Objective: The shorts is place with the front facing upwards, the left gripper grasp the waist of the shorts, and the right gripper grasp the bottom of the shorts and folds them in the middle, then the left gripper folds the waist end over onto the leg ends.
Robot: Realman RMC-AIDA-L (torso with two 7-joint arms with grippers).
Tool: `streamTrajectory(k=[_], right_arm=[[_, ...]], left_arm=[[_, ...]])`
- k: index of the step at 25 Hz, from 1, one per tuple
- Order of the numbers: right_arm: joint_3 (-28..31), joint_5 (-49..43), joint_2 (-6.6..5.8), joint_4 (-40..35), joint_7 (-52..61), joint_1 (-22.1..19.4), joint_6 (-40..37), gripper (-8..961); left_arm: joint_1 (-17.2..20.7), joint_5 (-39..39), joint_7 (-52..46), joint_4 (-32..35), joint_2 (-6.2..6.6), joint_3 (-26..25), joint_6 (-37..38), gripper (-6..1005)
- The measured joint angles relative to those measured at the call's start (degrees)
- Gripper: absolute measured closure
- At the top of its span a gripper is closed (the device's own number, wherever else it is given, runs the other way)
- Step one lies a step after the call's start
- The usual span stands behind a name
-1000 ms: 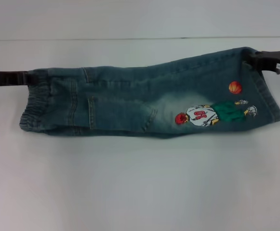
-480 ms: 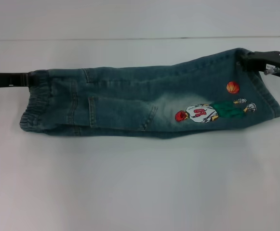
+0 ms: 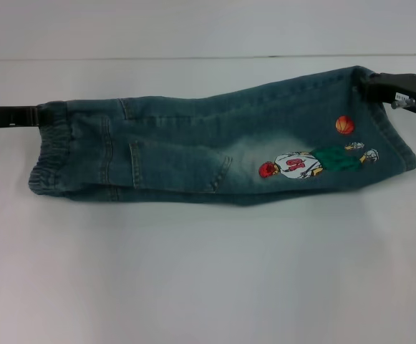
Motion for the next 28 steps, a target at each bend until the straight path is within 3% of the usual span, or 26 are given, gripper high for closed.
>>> streamTrajectory(k=[17, 25, 28], right_arm=[[-4.36, 2.60, -0.05, 3.20, -1.61, 1.25, 5.10, 784], [-4.36, 2.34, -0.05, 3.25, -0.34, 1.34, 5.32, 775], [-4.36, 2.43, -0.05, 3.28, -0.19, 1.07, 5.02, 772]], left_arm=[[-0.24, 0.03, 0.00, -1.23, -0.18, 2.12, -2.48, 868], [-0.23, 0.00, -0.07, -0.72, -0.95, 2.18, -2.52, 865], [-0.17, 0.04, -0.23, -0.66, -0.91, 2.17, -2.18, 738]])
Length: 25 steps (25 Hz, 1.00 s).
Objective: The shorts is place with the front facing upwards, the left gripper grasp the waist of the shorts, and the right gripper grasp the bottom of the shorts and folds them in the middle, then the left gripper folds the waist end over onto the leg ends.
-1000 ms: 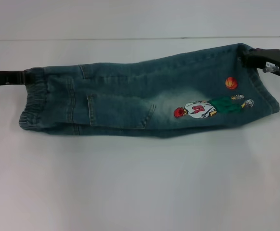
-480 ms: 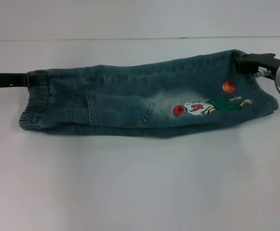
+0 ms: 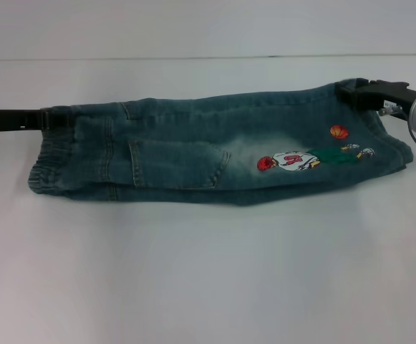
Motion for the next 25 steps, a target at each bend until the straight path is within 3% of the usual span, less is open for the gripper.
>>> streamTrajectory(k=[3, 7, 14, 16, 18, 25], right_arm=[[0.00, -0.07, 0.00, 0.05, 0.22, -0.14, -0.07, 562], [-0.60, -0.26, -0.06, 0.06, 0.92, -0.22, -0.09, 372], [-0.71, -0.25, -0.21, 0.06, 1.65, -0.50, -0.90, 85], [-0.71, -0.25, -0.35, -0.18, 2.46, -0.70, -2.29, 72], [-0.74, -0.25, -0.69, -0.54, 3.65, -1.01, -4.32, 60], [-2.64, -0.25, -4.36, -5.05, 13.13, -4.18, -22.67, 22]], left_arm=[[0.00, 0.27, -0.40, 0.02, 0.15, -0.02, 0.14, 606], [0.03, 0.47, -1.68, 0.01, 0.56, -0.03, 0.35, 413], [-0.31, 1.56, -4.87, 0.22, 1.98, 0.01, 3.16, 167], [-0.38, 2.79, -6.23, 1.23, 2.14, -0.11, 4.15, 76], [-0.23, 3.14, -6.99, 2.55, 2.19, -0.34, 5.78, 76], [1.33, -2.45, -3.92, 8.03, 3.16, -2.40, 17.90, 76]])
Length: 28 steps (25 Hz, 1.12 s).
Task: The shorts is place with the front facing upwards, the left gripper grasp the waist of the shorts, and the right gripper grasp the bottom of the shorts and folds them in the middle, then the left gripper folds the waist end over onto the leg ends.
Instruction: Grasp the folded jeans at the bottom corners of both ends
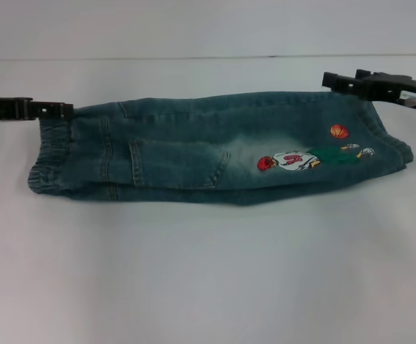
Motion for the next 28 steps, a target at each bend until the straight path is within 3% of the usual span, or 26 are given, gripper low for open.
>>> streamTrajectory(k=[1, 2, 7, 11, 15, 22, 28], right_arm=[[-0.11, 0.00, -0.69, -1.31, 1.46, -0.62, -3.78, 22], [-0.11, 0.00, -1.15, -2.17, 2.28, -1.03, -6.77, 22], [-0.73, 0.00, -4.65, -5.90, 4.02, -2.62, -29.44, 21], [-4.18, -0.27, -6.27, -9.12, 3.82, -3.63, -42.66, 22], [-7.65, -4.26, -6.32, -10.80, 4.05, -4.25, -46.15, 22], [-8.58, -9.68, -4.64, -10.90, 3.66, -4.31, -46.65, 24], [-8.61, -9.81, -3.87, -10.89, 2.67, -4.12, -46.19, 25]], left_arm=[[0.00, 0.00, 0.00, 0.00, 0.00, 0.00, 0.00, 77], [0.28, -2.94, 2.92, 0.50, 0.52, -1.03, 5.21, 77], [0.41, -8.39, 10.80, 0.69, 1.04, -3.12, 17.62, 77], [0.54, -9.04, 16.02, 0.67, 0.98, -2.55, 24.08, 77], [1.68, -8.73, 18.34, 0.47, 0.42, -1.15, 25.74, 77], [4.07, -8.64, 18.89, 0.38, -0.16, -0.55, 25.04, 78], [4.22, -2.20, 15.78, 0.63, -0.32, -0.54, 19.13, 78]])
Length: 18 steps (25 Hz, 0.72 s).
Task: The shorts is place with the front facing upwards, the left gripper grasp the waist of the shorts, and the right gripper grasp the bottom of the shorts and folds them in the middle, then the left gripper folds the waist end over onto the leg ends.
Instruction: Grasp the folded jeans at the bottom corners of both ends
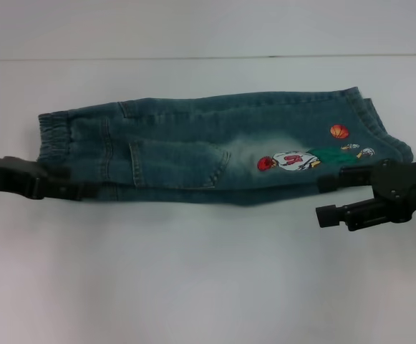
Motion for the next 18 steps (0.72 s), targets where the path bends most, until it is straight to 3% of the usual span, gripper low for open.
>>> streamTrajectory(k=[10, 18], right_arm=[[-0.21, -0.46, 0.83, 0.37, -1.54, 0.33, 1.22, 29], [0.00, -0.40, 1.07, 0.45, -2.11, 0.35, 1.82, 33]], left_arm=[[-1.71, 12.22, -5.69, 0.03, 0.12, 0.03, -13.53, 79], [-1.96, 16.84, -8.79, -0.23, -1.41, 6.39, -19.32, 79]])
